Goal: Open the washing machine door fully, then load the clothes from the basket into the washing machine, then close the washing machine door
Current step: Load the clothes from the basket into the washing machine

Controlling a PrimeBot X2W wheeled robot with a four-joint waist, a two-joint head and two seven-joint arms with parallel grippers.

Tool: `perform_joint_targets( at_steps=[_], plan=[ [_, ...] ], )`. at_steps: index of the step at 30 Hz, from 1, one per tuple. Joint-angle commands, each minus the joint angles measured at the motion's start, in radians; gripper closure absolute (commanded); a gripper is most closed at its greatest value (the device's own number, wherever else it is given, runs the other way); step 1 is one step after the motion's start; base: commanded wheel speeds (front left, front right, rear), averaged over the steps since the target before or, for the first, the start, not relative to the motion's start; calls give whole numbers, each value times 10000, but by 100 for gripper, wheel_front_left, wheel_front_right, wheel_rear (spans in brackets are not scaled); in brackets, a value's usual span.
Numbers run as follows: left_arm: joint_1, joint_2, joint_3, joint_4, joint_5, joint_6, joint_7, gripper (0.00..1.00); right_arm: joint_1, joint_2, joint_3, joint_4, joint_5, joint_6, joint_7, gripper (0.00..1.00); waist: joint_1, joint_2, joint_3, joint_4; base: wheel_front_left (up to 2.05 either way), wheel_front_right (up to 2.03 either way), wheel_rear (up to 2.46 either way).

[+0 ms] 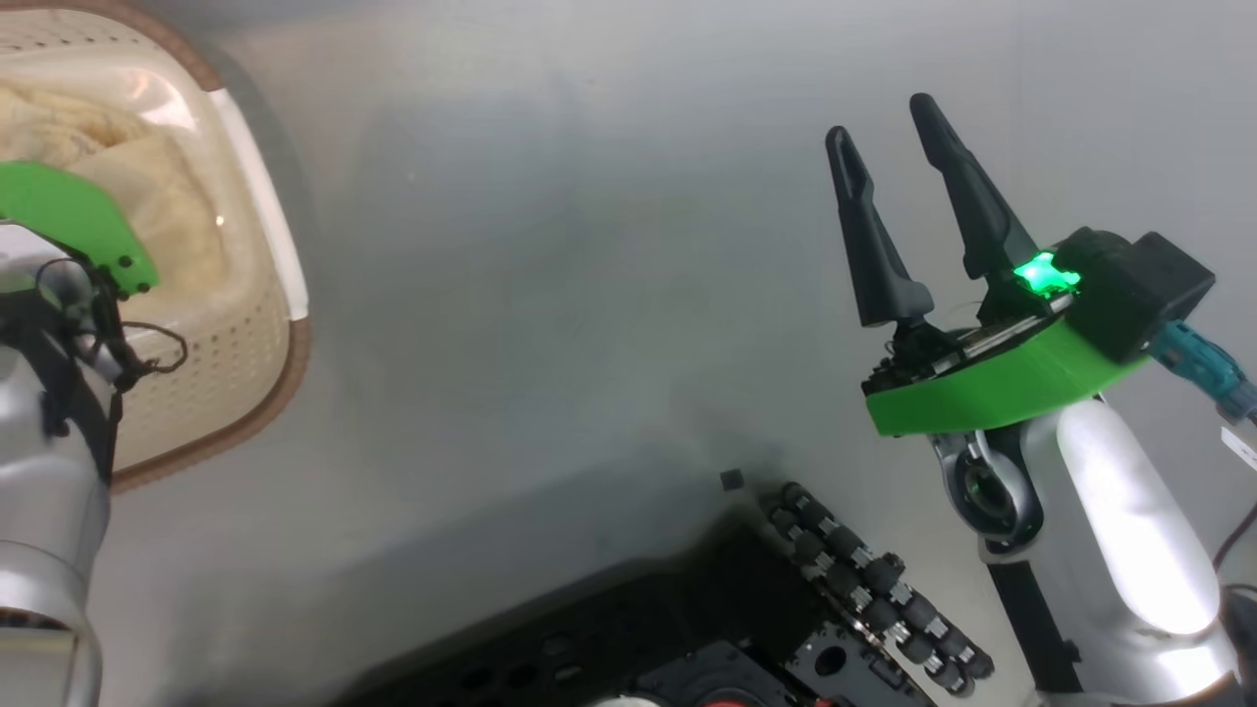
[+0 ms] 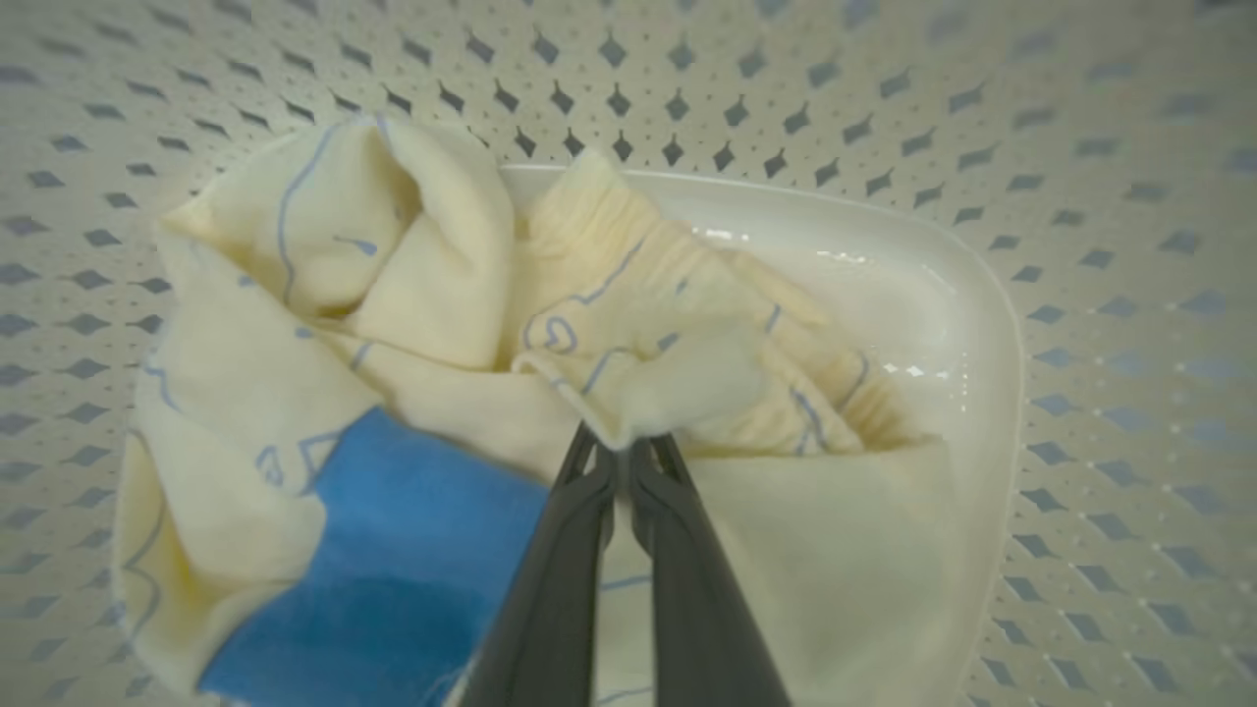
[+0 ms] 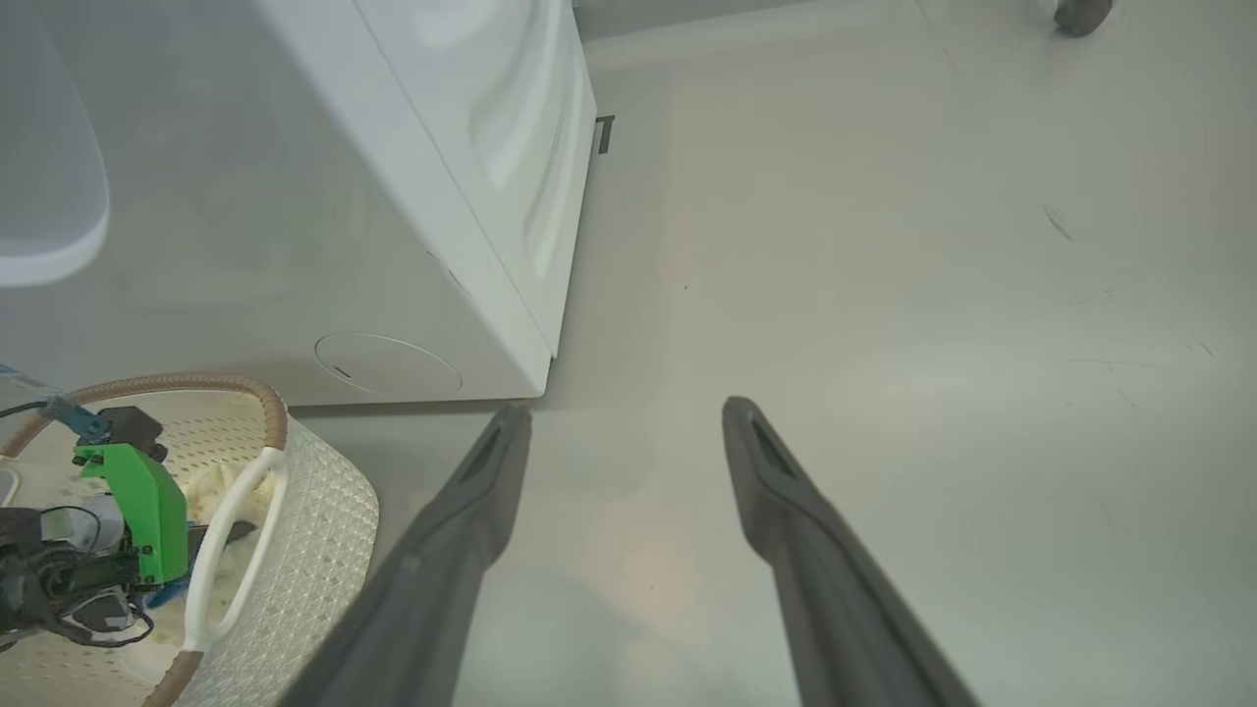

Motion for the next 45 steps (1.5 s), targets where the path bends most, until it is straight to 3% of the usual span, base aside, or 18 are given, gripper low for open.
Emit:
perform_joint_targets(
  at_steps=[1, 6, 16, 23, 32, 45],
  plan=[
    [415, 216, 13, -153, 127, 98, -294, 100, 407, -73, 11, -197, -105, 37, -95, 0, -1, 0, -311, 277, 0, 0, 0],
    [632, 55, 12, -260, 70, 41, -1246, 100, 514, -73, -233, -159, -381, 37, -95, 0, -1, 0, -861, 654, 0, 0, 0],
    [1396, -366, 41, -1077, 102, 173, -2114, 100, 906, -73, -731, 22, -821, 37, -93, 0, -1, 0, -2145, 1364, 0, 0, 0],
    [2888, -385, 543, -3768, 509, 613, -2134, 100, 1359, -73, -1119, 36, -1026, 37, 42, 0, -1, 0, -3399, 1739, 0, 0, 0],
    [5217, -612, 1344, -7130, 1084, 757, -2136, 100, 2070, -91, -1410, -75, -1318, 37, 492, 0, -1, 0, -5100, 2076, 0, 0, 0],
    [8294, -606, 1584, -10450, 1872, 1152, -2136, 100, 2999, -80, -1412, -224, -1430, 37, 1008, 0, -1, 0, -7398, 2202, 0, 0, 0]
  ],
)
